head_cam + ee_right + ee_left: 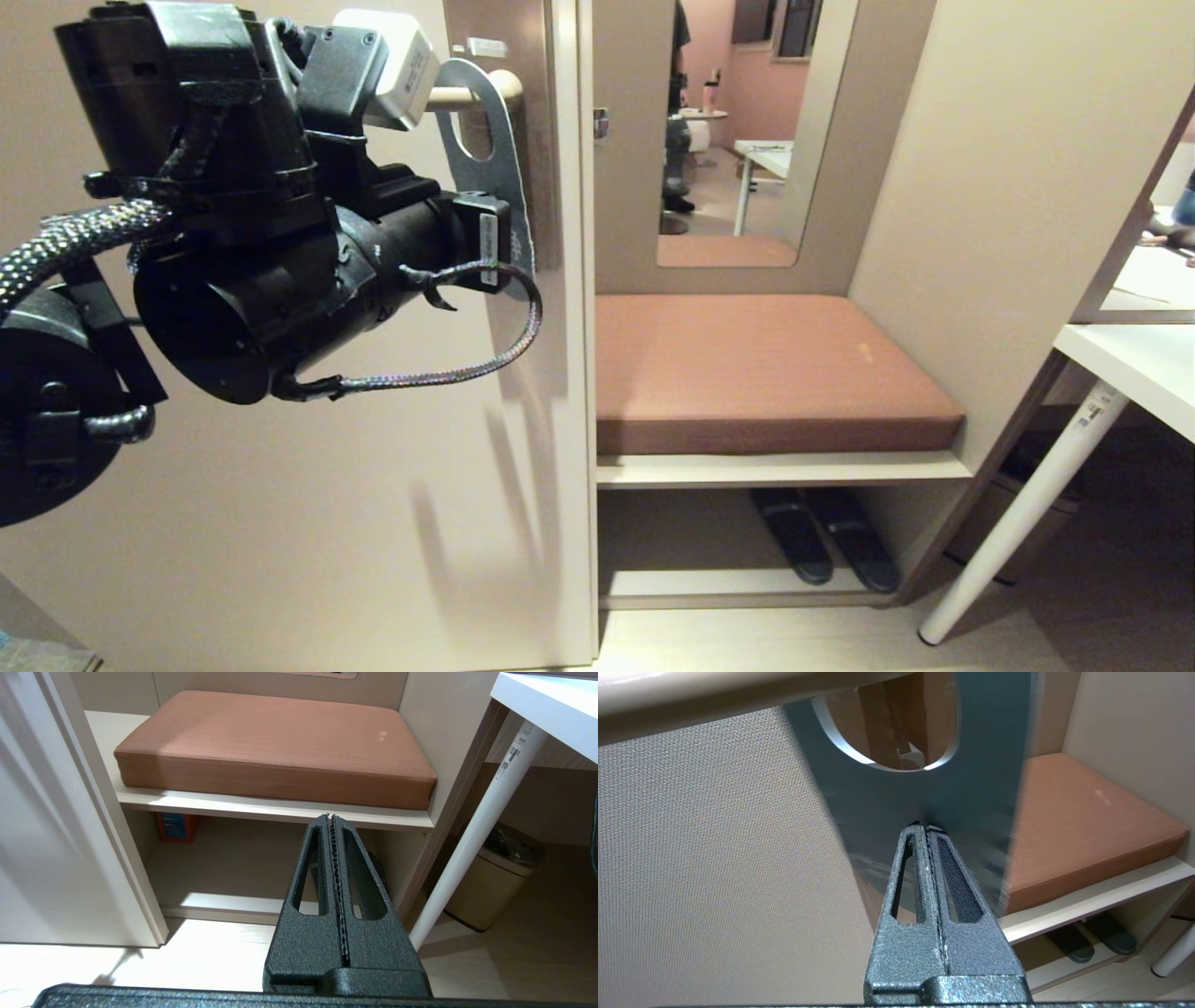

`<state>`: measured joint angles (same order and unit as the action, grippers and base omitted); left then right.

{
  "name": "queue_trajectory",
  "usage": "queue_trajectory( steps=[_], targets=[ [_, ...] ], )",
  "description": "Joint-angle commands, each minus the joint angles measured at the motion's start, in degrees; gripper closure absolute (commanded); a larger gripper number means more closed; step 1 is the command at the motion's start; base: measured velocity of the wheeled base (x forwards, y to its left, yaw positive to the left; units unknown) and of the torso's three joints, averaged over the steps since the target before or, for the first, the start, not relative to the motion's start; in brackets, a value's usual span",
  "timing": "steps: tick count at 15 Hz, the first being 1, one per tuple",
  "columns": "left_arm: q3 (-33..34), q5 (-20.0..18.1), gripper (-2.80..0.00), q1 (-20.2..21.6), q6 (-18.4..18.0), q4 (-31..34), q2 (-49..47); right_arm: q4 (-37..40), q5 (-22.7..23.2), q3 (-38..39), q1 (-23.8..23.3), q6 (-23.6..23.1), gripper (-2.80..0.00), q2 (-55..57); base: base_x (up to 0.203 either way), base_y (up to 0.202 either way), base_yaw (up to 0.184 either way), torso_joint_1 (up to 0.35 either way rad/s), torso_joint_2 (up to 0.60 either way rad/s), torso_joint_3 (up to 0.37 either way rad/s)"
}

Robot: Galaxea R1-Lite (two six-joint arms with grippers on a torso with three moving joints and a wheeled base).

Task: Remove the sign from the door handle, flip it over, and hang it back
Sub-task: Hang the sign back with the other side facing out

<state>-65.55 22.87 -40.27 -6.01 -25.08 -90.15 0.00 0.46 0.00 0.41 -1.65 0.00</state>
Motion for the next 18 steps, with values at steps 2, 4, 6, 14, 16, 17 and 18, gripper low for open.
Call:
queue_trajectory(
  steps=[2, 4, 6, 14, 16, 17, 18],
  targets=[
    [-0.63, 0.16, 0.00, -0.08, -0.06, -0.15, -0.37, 0.00, -0.02, 0.00, 0.02, -0.02, 0.00, 0.09, 0.000, 0.000, 0.000, 0.000, 0.00, 0.000],
    [-1.45, 0.12, 0.00, -0.08, 0.02, -0.22, -1.21, 0.00, -0.02, 0.00, 0.02, -0.02, 0.00, 0.08, 0.000, 0.000, 0.000, 0.000, 0.00, 0.000],
    [-2.63, 0.09, 0.00, -0.14, 0.03, -0.24, -2.12, 0.00, -0.02, 0.00, 0.02, -0.02, 0.00, 0.04, 0.000, 0.000, 0.000, 0.000, 0.00, 0.000],
    [-3.67, 0.07, 0.00, -1.80, -1.64, -2.87, -3.85, 0.00, -0.02, 0.00, 0.02, -0.02, 0.00, 0.09, 0.000, 0.000, 0.000, 0.000, 0.00, 0.000],
    [-3.95, 0.14, 0.00, -1.83, -1.73, -2.87, -3.89, 0.00, -0.02, 0.00, 0.02, -0.02, 0.00, 0.09, 0.000, 0.000, 0.000, 0.000, 0.00, 0.000],
    [-3.88, 0.16, 0.00, -1.83, -1.73, -2.87, -3.80, 0.00, -0.02, 0.00, 0.02, -0.02, 0.00, 0.01, 0.000, 0.000, 0.000, 0.000, 0.00, 0.000],
    [-3.96, 0.16, 0.00, -1.83, -1.73, -2.87, -3.80, 0.00, -0.02, 0.00, 0.02, -0.02, 0.00, 0.01, 0.000, 0.000, 0.000, 0.000, 0.00, 0.000]
  ],
)
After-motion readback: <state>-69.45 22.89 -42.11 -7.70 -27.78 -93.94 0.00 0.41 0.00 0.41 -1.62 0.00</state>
